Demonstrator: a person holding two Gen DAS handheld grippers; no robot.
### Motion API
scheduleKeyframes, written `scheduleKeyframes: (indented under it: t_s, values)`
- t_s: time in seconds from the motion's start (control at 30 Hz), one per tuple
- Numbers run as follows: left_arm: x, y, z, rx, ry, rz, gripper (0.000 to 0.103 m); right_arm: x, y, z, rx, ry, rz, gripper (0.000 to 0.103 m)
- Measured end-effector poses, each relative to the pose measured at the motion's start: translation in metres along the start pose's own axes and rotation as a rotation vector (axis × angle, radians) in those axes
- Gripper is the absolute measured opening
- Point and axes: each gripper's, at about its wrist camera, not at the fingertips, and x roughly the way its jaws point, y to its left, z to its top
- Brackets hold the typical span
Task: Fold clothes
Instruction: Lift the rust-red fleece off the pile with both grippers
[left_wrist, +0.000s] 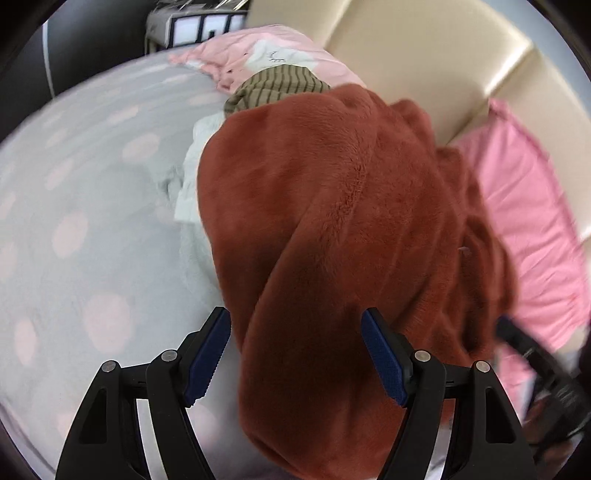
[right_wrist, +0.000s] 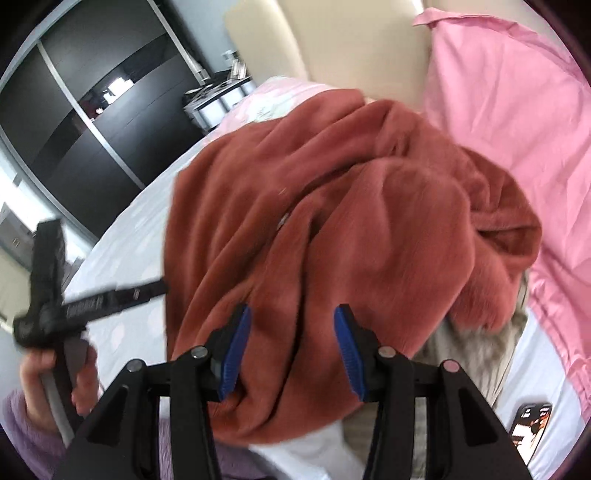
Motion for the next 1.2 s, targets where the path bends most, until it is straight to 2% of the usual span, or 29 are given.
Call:
scheduleKeyframes:
  t_s: [0.03, 0.1, 0.17, 0.23, 0.27, 0.3, 0.33, 0.37, 0.4, 0.43, 0.47, 0.53, 0.63, 0.77, 0.93, 1.13, 1.2]
  values:
    - [0.007, -0.004, 0.003, 0.028, -0.005, 0.048, 0.074, -0.002, -0.005, 0.002, 0.011, 0.0, 0.001, 0.046]
    - [0.015, -0.004, 0.008, 0.031, -0.009, 0.072, 0.074, 0.004, -0.006, 0.009, 0.03, 0.005, 0.01, 0.046]
    - [0.022, 0.001, 0.014, -0.003, -0.013, 0.047, 0.074, 0.014, -0.004, 0.014, 0.037, 0.015, 0.006, 0.046]
    - [0.027, 0.003, 0.019, -0.029, -0.018, 0.016, 0.072, 0.025, 0.004, 0.016, 0.024, 0.031, -0.039, 0.046]
    - [0.027, 0.001, 0.02, -0.026, -0.025, 0.011, 0.057, 0.03, 0.008, 0.016, 0.017, 0.039, -0.064, 0.046]
    - [0.027, -0.001, 0.022, -0.022, -0.033, 0.006, 0.048, 0.033, 0.01, 0.016, 0.018, 0.033, -0.085, 0.045]
    - [0.025, -0.004, 0.022, -0.012, -0.037, 0.005, 0.03, 0.035, 0.012, 0.016, 0.021, 0.023, -0.105, 0.04]
    - [0.022, -0.006, 0.023, -0.008, -0.049, 0.003, 0.018, 0.037, 0.013, 0.016, 0.023, 0.013, -0.125, 0.034]
    - [0.016, -0.009, 0.023, -0.001, -0.071, 0.002, 0.014, 0.035, 0.014, 0.014, 0.027, 0.004, -0.133, 0.025]
    - [0.01, -0.012, 0.022, 0.007, -0.095, 0.006, 0.008, 0.033, 0.014, 0.012, 0.031, -0.004, -0.138, 0.021]
    - [0.003, -0.014, 0.023, 0.014, -0.118, 0.016, 0.007, 0.031, 0.015, 0.011, 0.036, -0.013, -0.144, 0.016]
    - [-0.017, -0.017, 0.024, 0.018, -0.18, 0.036, 0.007, 0.024, 0.015, 0.007, 0.036, -0.027, -0.151, 0.014]
    - [-0.056, -0.012, 0.026, -0.008, -0.276, 0.046, 0.006, 0.011, 0.024, 0.005, 0.009, -0.045, -0.154, 0.013]
    - [-0.1, 0.005, 0.028, -0.069, -0.353, 0.084, 0.006, -0.013, 0.038, -0.003, -0.017, -0.079, -0.12, 0.013]
    - [-0.161, 0.056, 0.016, -0.182, -0.458, 0.116, 0.006, -0.036, 0.066, -0.008, -0.05, -0.115, -0.065, 0.012]
    - [-0.263, 0.127, -0.028, -0.303, -0.621, 0.234, 0.006, -0.056, 0.126, -0.016, -0.138, -0.121, 0.045, 0.012]
    - [-0.289, 0.154, -0.039, -0.35, -0.652, 0.263, 0.006, -0.061, 0.152, -0.021, -0.181, -0.117, 0.088, 0.012]
